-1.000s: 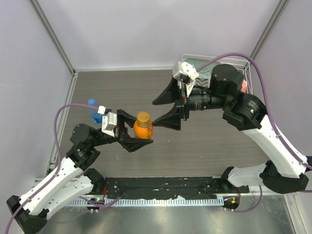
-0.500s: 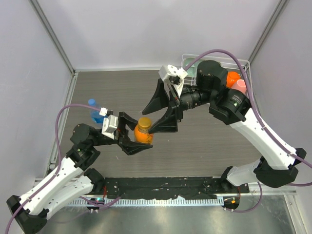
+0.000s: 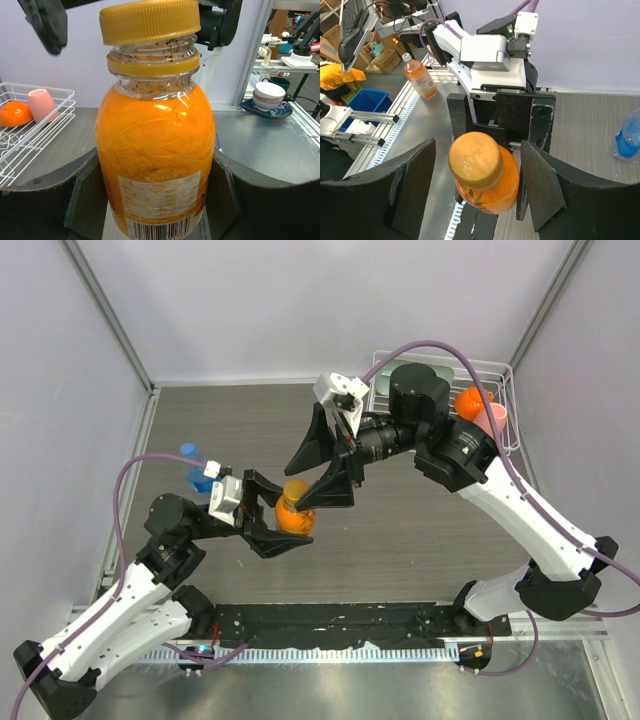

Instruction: Screw on the bottle caps

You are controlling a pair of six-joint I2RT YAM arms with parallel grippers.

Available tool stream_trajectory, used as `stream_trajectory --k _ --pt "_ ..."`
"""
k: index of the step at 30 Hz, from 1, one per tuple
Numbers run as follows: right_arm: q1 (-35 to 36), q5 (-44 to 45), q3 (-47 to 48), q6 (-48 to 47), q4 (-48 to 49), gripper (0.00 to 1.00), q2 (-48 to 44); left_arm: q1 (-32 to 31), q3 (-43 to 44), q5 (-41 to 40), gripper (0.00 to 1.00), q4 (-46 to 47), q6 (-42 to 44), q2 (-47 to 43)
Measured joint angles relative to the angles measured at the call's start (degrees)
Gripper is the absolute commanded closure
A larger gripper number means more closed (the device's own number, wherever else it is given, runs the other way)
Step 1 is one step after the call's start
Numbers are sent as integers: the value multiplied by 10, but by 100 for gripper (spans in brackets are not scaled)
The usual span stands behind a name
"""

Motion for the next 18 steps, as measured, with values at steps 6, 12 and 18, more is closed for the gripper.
stream_trajectory --k 6,12,18 --pt "0 0 -38 21 35 36 -2 0 0 0 100 0 0 0" --pt "0 -4 -47 37 54 50 -3 0 0 -5 100 0 0 0" --pt "0 -5 -50 45 64 64 -3 1 0 -13 100 -1 0 0"
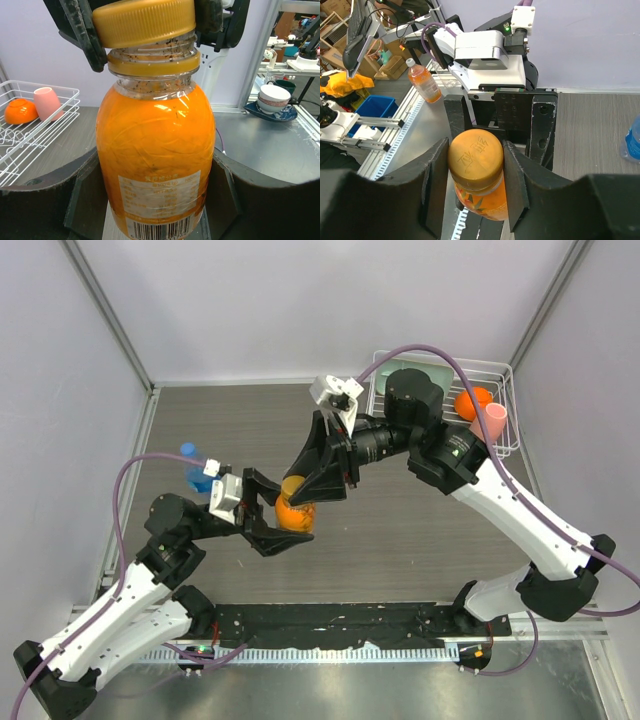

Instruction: Screw on the bottle caps

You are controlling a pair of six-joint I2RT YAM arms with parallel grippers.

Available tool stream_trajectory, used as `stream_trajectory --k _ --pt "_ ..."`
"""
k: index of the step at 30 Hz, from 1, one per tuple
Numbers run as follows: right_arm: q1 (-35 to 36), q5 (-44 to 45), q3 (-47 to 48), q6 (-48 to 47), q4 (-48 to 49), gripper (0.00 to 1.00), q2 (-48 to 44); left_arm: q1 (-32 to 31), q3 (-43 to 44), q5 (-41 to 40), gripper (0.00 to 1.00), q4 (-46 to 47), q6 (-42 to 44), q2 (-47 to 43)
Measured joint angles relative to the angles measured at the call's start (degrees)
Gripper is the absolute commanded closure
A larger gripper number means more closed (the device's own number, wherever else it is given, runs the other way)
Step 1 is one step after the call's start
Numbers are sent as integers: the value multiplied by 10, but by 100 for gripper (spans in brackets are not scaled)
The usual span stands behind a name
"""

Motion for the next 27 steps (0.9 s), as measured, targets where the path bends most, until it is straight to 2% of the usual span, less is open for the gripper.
stream_trajectory --k 4,14,27 --pt "-1 3 -8 0 4 69 -6 0 0 -3 100 -3 0 0" --pt "-4 33 -21 -16 -3 71 -24 -1 0 -22 100 -11 0 -1" --pt "-4 59 21 -60 -78 74 -16 -1 0 -37 100 -16 1 -1"
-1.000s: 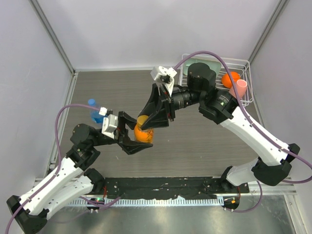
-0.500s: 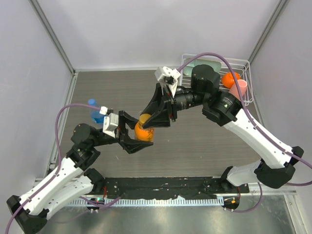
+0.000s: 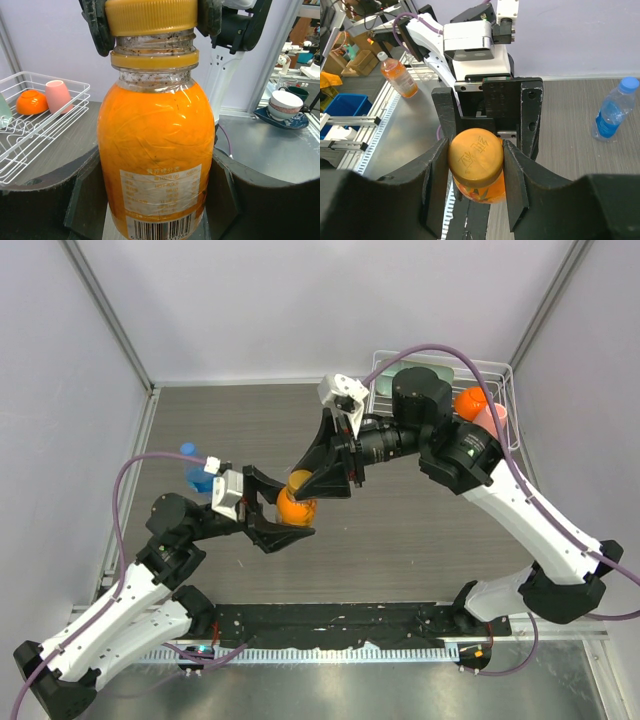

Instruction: Screw on the bottle caps

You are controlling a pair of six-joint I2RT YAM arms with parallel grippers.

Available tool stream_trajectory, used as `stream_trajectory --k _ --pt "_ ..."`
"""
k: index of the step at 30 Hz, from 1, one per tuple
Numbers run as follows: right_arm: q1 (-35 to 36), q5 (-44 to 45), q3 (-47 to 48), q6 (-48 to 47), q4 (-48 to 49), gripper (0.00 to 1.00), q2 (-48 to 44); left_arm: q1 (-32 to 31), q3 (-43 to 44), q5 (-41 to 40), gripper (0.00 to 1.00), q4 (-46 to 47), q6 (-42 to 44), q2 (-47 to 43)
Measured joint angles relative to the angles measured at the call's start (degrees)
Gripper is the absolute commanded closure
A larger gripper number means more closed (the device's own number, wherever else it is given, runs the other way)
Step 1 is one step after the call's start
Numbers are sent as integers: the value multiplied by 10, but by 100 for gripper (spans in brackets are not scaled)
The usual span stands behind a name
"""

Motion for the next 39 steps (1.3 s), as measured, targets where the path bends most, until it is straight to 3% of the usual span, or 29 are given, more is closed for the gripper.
stream_trajectory --k 10,25,31,33,39 --pt "0 40 36 -23 -66 78 21 0 -6 -31 100 -13 5 0" --pt "27 192 -62 30 34 84 -19 3 -13 -97 100 -43 2 -2" --pt "42 256 -110 59 82 67 -51 3 -13 -106 100 -42 3 -2" --pt "43 264 -122 65 94 57 -58 3 -13 -106 100 -42 2 -2" --pt "47 274 -133 80 111 46 -65 3 -13 -106 100 -37 5 -2"
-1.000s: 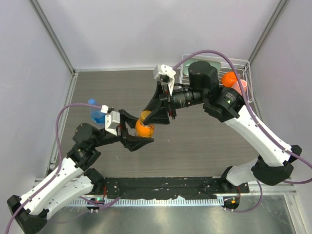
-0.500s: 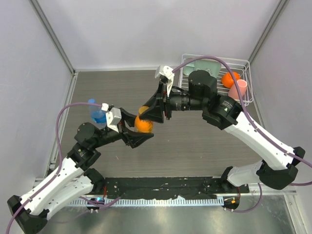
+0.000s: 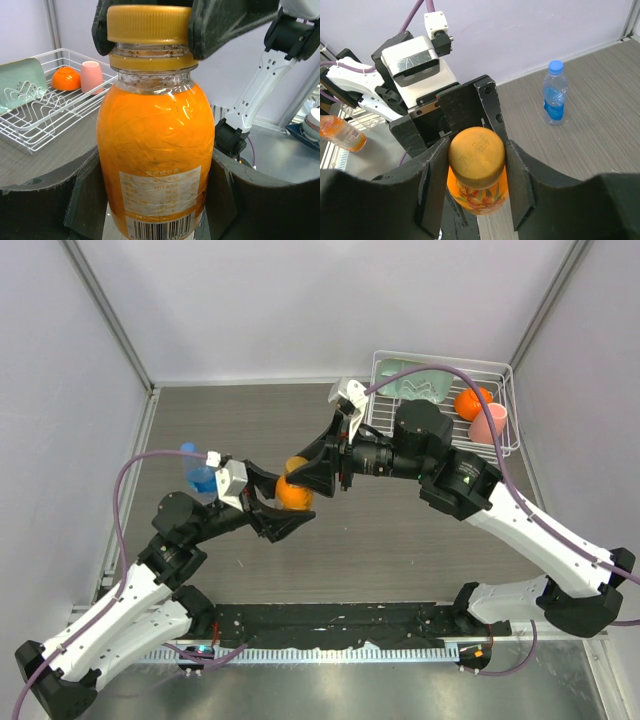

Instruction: Screw on the bottle caps

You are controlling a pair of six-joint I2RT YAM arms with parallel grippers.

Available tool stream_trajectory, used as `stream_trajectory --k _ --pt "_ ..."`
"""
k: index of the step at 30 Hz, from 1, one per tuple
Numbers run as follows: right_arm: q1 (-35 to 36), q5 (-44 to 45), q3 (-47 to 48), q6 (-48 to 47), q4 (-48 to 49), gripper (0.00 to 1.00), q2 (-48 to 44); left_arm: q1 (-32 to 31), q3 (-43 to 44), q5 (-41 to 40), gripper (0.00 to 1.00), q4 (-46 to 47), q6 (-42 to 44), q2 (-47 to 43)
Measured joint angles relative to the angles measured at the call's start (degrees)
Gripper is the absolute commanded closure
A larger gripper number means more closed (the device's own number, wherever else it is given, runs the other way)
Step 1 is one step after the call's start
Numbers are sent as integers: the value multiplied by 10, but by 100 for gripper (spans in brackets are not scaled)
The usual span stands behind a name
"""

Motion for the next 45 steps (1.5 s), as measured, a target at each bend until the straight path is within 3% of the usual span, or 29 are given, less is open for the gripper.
stream_trajectory --k 15,19,25,36,45 --pt "2 3 -5 1 -11 38 -24 7 0 -18 100 44 0 -3" --pt "2 0 -3 -15 -32 29 -28 7 0 -12 100 44 0 -4" --pt "-41 -101 67 -59 -112 24 -19 7 0 44 100 44 -3 -5" --pt "-74 -289 165 -84 -117 24 31 7 6 166 100 42 -8 -7" --pt "-74 -352 165 -83 -110 34 79 7 13 184 100 43 -18 2"
